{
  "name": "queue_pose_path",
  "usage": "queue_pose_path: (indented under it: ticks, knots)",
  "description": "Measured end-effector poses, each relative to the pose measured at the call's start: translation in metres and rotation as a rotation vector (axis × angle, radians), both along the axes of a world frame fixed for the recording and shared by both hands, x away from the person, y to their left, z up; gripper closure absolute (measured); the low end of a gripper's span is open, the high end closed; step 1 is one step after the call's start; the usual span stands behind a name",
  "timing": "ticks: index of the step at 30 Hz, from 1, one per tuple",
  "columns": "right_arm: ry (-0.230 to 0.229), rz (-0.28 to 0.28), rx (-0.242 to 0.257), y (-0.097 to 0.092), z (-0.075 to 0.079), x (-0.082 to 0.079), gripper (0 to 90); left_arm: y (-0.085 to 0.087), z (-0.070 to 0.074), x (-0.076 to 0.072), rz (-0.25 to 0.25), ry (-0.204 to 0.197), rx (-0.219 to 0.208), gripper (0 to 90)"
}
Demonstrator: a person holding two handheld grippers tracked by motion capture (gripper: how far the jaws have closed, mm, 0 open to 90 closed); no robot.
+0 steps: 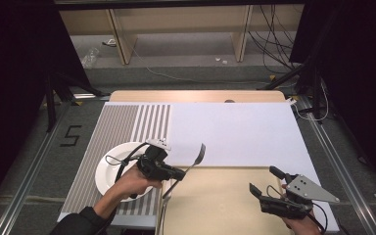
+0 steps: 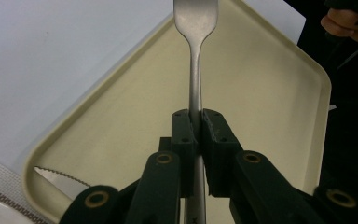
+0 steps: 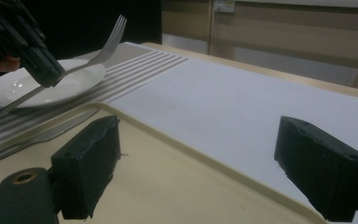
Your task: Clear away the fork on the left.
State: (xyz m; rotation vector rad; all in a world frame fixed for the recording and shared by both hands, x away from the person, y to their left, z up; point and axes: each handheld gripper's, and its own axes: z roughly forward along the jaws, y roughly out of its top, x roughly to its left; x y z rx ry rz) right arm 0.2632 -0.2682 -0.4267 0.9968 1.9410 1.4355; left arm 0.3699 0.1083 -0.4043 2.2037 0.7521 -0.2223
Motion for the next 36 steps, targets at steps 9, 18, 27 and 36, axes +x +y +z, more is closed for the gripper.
queue_pose_path:
  ticks: [9, 18, 27, 36]
  knots:
    - [-0.003, 0.001, 0.002, 0.0, 0.0, 0.0, 15.0, -0.009, -0.01, -0.015, -0.03, 0.019, 0.016, 83.5]
    - [-0.004, 0.002, -0.002, 0.0, 0.0, 0.0, 15.0, -0.013, -0.021, -0.026, -0.058, 0.045, 0.046, 83.5]
    - [-0.003, 0.003, -0.005, 0.0, 0.001, -0.001, 15.1, -0.022, -0.032, -0.037, -0.084, 0.095, 0.075, 83.5]
    - [-0.005, 0.003, -0.004, 0.0, 0.001, -0.001, 15.1, -0.026, -0.041, -0.046, -0.086, 0.129, 0.099, 83.5]
